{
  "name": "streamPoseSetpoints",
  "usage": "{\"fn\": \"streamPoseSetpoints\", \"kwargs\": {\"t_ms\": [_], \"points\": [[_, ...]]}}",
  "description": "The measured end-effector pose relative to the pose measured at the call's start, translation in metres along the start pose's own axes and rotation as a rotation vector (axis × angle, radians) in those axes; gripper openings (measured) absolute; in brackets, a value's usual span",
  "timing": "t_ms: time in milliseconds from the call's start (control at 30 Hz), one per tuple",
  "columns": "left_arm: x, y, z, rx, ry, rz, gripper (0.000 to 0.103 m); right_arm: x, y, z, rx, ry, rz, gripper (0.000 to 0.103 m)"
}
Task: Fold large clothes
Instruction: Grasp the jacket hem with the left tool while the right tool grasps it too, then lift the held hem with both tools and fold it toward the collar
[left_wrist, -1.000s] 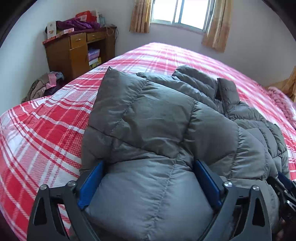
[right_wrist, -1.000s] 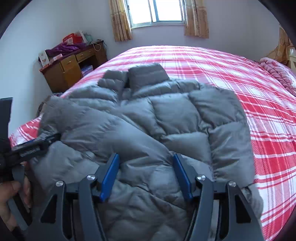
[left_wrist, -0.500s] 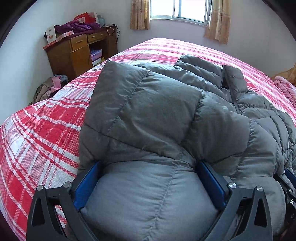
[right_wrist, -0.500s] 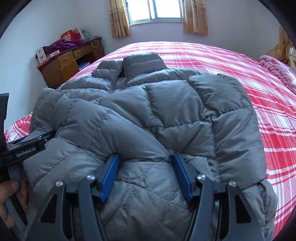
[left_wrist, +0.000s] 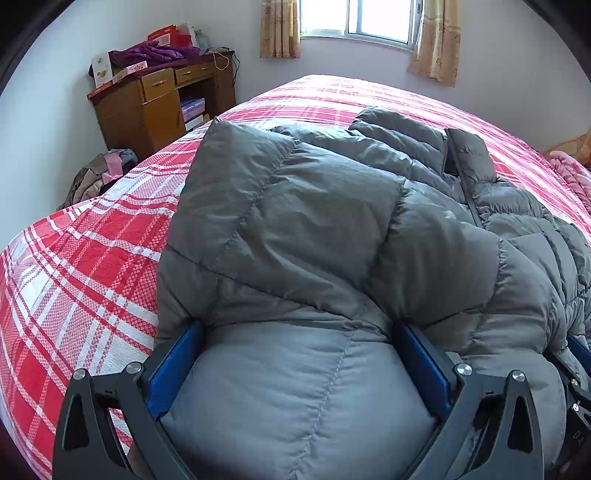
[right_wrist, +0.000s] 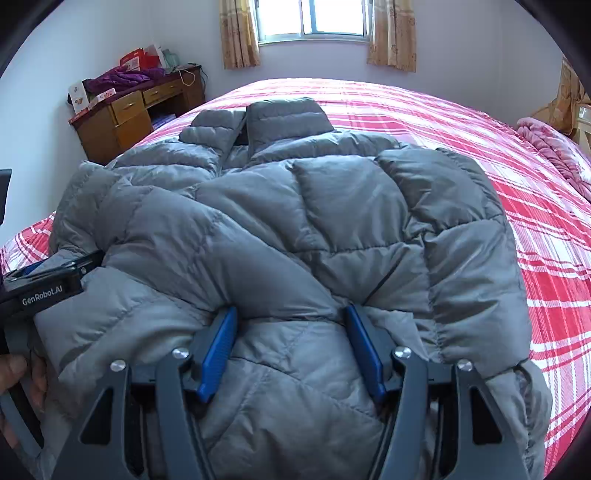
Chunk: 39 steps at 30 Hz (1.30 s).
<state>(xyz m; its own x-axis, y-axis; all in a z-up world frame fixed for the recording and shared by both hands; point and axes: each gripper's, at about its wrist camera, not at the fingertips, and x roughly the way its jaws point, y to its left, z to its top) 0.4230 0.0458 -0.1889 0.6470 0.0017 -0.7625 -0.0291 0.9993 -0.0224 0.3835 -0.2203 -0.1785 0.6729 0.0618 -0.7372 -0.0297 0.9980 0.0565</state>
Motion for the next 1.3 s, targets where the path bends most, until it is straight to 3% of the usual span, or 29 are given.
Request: {"fn": "streamPoseSetpoints", "kwargs": {"t_ms": [67, 167, 267, 367, 467, 533, 633, 800, 900, 1000, 1100, 1300], "points": [[0.001, 0.001, 0.001, -0.002, 0.01, -0.008, 0.102, 0.0, 0.0, 0.0, -0.002, 0.001, -0.003, 0.064], [-0.005, 0.0, 0.007, 0.074, 0.066, -0.001, 0.102, 0.001, 0.002, 0.001, -0.01, 0.007, -0.009, 0.064], [-0.029, 0.007, 0.017, 0.097, 0.074, 0.023, 0.102, 0.0, 0.002, 0.002, -0.03, 0.017, 0.0, 0.065], [-0.069, 0.021, 0.036, 0.072, -0.018, -0.008, 0.102, -0.008, -0.003, 0.004, -0.04, 0.025, 0.042, 0.066], [-0.082, 0.028, 0.061, 0.038, -0.09, -0.064, 0.102, -0.025, -0.006, 0.015, -0.026, 0.011, 0.063, 0.07], [-0.066, 0.031, 0.08, 0.007, -0.078, -0.101, 0.102, -0.037, -0.004, 0.031, -0.032, -0.036, 0.043, 0.072], [-0.033, 0.031, 0.089, -0.04, -0.036, -0.096, 0.102, -0.037, -0.003, 0.057, -0.032, -0.067, -0.003, 0.072], [0.021, 0.027, 0.081, -0.041, 0.056, -0.064, 0.102, 0.0, -0.005, 0.081, -0.037, -0.05, -0.016, 0.072], [0.042, 0.024, 0.065, -0.031, 0.092, -0.076, 0.102, 0.029, -0.006, 0.074, -0.05, 0.007, -0.008, 0.072], [0.039, 0.018, 0.053, 0.011, 0.026, -0.057, 0.102, 0.044, -0.009, 0.062, -0.041, 0.027, 0.007, 0.073], [0.039, 0.014, 0.05, 0.024, 0.013, -0.041, 0.102, 0.045, -0.015, 0.056, -0.011, 0.018, 0.027, 0.073], [0.028, 0.001, 0.066, 0.149, 0.139, -0.008, 0.102, 0.05, -0.011, 0.059, -0.031, 0.051, 0.034, 0.081]]}}
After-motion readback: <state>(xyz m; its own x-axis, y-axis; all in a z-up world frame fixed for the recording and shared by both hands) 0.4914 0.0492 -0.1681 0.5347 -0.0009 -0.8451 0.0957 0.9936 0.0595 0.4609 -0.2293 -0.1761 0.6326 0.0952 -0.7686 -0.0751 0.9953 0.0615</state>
